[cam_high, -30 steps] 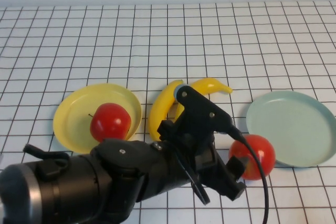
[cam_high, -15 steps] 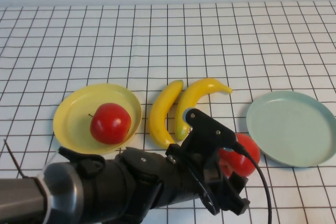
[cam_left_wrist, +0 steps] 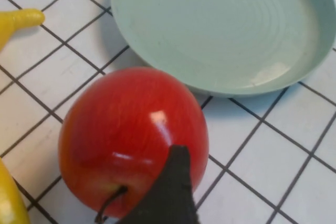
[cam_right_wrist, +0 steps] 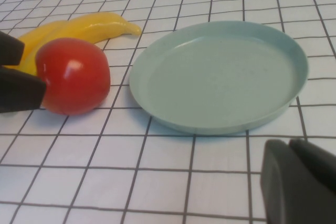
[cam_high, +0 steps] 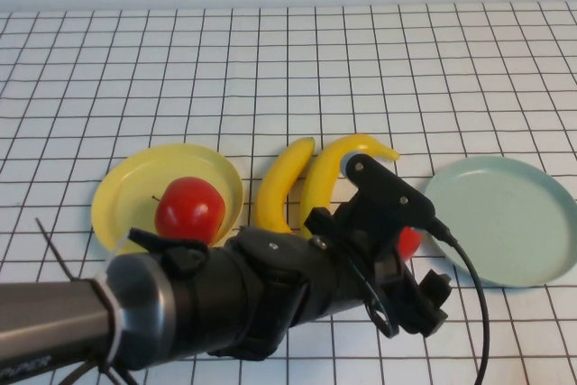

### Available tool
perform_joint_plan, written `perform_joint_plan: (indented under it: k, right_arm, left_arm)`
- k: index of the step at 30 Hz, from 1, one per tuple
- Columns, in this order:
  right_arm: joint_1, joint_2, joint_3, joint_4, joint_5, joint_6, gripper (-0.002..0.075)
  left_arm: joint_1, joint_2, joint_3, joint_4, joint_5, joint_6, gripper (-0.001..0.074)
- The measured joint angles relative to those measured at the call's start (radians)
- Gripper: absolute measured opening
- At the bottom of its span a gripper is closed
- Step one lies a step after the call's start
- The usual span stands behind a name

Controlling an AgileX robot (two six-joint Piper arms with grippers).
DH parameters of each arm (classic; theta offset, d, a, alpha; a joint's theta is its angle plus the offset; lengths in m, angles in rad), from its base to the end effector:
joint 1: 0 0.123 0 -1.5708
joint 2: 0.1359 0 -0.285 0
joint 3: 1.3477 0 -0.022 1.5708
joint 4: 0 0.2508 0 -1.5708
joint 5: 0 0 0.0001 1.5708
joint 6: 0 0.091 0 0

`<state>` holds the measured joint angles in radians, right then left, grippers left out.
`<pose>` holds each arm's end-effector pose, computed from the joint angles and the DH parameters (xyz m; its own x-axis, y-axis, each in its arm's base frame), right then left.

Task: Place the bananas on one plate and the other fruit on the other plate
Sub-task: Put one type of fruit in the left plate

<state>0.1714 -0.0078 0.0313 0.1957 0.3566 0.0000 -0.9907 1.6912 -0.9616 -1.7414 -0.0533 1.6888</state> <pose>0.0514 0.0152 0.1716 -0.3167 0.1301 -0.9396 -0.1795 0.9644 0.1941 0.2004 -0.2973 0.2110 -0.3748 0.4757 -0.7958 0.7937 0.6082 -0.0102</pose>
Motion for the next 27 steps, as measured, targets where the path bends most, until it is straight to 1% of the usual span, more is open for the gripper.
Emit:
perform_joint_plan:
  k: [5, 13, 23, 27]
  right_arm:
    - [0.0, 0.0, 0.0, 0.0, 0.0, 0.0, -0.0017]
    - [0.0, 0.0, 0.0, 0.0, 0.0, 0.0, -0.0017]
    - [0.0, 0.0, 0.0, 0.0, 0.0, 0.0, -0.0017]
    - [0.0, 0.0, 0.0, 0.0, 0.0, 0.0, -0.0017]
  left_arm:
    - [0.0, 0.065, -0.039, 0.0, -0.035, 0.042, 0.0668]
    - [0.0, 0.076, -0.066, 0.004, -0.112, 0.156, 0.0668]
    - [0.0, 0.118, -0.113, 0.069, -0.178, 0.2, 0.0668]
    - [0.017, 0.133, -0.113, 0.074, -0.148, 0.202, 0.0668]
